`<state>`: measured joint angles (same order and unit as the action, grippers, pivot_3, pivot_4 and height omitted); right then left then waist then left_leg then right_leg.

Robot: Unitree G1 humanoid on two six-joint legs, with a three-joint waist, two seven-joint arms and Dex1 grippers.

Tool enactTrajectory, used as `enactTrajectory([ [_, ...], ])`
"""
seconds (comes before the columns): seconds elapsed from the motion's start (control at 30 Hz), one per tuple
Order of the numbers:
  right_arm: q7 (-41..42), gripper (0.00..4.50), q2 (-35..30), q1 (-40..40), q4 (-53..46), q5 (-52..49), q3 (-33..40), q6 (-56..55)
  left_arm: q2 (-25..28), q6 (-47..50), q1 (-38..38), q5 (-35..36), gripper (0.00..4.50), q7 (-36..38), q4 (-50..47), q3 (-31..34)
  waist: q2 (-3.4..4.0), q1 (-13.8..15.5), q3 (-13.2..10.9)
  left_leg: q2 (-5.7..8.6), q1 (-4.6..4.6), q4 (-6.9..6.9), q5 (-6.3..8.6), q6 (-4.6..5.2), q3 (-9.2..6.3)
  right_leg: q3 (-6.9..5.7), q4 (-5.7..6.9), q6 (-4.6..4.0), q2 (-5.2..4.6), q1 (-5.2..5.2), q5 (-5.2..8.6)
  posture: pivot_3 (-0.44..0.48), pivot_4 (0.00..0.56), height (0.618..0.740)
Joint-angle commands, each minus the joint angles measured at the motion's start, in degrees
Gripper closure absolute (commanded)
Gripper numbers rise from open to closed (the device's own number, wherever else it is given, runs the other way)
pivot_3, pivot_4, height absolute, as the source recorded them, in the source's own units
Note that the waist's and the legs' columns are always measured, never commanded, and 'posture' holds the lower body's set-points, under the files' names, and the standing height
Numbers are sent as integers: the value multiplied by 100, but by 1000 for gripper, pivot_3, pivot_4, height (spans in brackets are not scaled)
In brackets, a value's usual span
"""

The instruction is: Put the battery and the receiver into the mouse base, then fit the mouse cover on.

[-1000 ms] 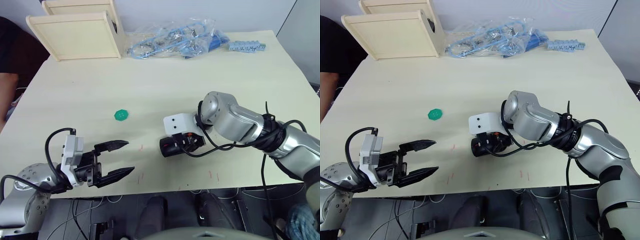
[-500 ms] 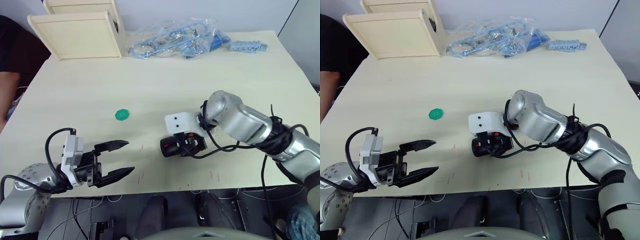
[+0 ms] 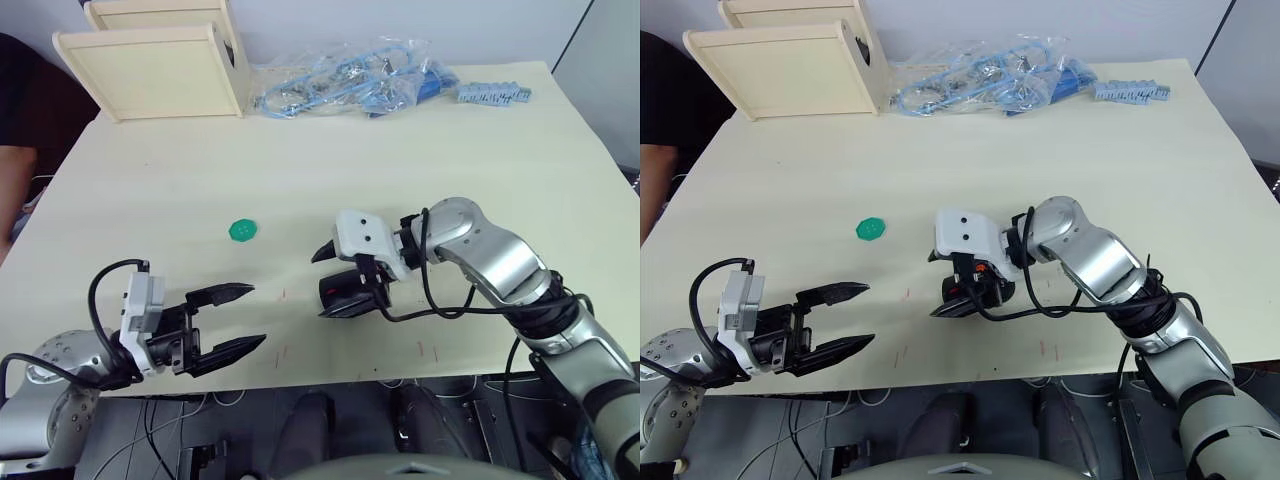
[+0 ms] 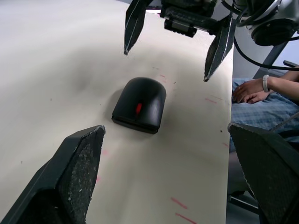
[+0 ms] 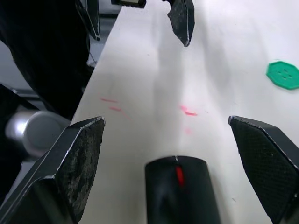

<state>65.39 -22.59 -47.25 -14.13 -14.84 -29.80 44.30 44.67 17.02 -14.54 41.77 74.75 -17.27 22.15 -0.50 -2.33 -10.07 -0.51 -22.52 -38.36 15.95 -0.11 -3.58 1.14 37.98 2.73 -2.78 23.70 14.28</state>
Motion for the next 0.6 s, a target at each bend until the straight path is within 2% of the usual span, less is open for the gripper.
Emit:
enactTrajectory([
  [0.03,-59,1039,37,-127,-20,-60,39,42,62,-51,-46,54,0,47,-34,194,0,1,0,0,0,0,0,0,-1,-1,0,0,0,0,0,0,150,740],
  [0.07,-93,1718,50,-143,29,15,-29,-25,63,-55,-55,49,0,48,-31,199,0,2,0,0,0,0,0,0,0,-1,0,0,0,0,0,0,150,740],
  [0.1,-137,2176,72,-173,101,97,-111,-67,63,-61,-69,44,0,48,-33,204,0,1,0,0,0,0,0,0,-1,-1,0,0,0,0,0,0,150,740],
  [0.6,-242,2176,257,-675,490,643,-753,153,39,-153,-154,-15,0,8,-38,199,1,-3,0,0,-1,0,0,0,-1,-1,-1,0,0,0,0,0,150,740],
])
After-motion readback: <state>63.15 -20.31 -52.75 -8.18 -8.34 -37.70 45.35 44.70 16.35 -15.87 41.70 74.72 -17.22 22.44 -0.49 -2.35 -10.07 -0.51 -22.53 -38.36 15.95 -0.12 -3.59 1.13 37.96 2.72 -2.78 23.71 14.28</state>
